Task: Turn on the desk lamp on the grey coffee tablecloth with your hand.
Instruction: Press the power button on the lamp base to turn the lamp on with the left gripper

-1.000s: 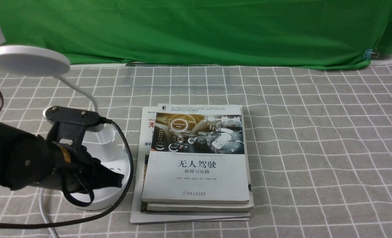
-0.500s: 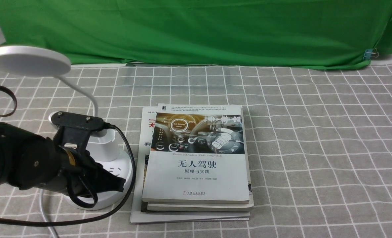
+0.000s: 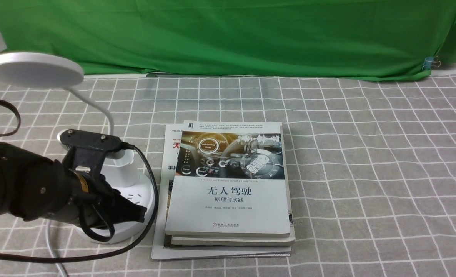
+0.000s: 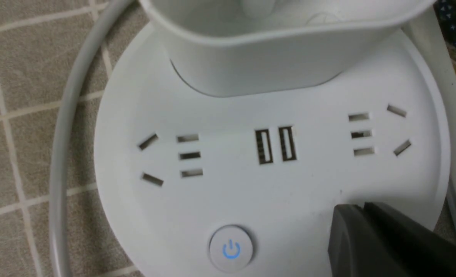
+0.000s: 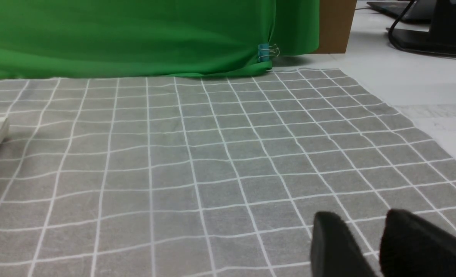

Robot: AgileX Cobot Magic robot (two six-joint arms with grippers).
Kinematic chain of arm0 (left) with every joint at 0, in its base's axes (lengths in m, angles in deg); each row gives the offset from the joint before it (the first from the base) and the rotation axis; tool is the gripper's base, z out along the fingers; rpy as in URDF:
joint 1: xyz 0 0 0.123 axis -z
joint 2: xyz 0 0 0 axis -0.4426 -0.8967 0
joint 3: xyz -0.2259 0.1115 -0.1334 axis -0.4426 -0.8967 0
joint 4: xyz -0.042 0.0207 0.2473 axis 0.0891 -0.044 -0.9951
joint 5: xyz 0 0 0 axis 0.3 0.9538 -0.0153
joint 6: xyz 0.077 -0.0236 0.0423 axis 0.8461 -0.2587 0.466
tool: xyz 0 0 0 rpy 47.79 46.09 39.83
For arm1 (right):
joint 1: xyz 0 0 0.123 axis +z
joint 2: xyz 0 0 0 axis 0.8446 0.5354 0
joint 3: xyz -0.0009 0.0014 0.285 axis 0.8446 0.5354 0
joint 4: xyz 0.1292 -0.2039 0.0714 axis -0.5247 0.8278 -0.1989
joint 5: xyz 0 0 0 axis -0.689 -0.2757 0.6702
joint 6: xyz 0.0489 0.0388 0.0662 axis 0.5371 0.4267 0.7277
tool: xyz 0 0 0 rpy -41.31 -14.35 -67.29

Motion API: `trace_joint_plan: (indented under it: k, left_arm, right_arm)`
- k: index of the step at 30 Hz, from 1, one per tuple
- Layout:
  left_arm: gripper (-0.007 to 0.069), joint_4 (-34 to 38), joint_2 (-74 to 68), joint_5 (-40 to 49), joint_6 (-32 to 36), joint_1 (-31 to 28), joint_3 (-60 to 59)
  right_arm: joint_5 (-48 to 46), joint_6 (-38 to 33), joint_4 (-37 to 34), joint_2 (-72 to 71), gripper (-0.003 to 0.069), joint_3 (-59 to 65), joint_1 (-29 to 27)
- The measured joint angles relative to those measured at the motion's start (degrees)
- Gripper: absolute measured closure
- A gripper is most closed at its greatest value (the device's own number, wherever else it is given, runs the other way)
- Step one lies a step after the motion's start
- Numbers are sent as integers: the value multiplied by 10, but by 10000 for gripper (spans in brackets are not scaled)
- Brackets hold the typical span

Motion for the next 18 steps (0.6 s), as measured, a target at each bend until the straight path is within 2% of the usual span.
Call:
trace_joint_plan:
  k: [18]
  left_arm:
    - [620,2,-16,15,2,0,26]
  right_arm:
    - [0,0,0,0,414,0,0]
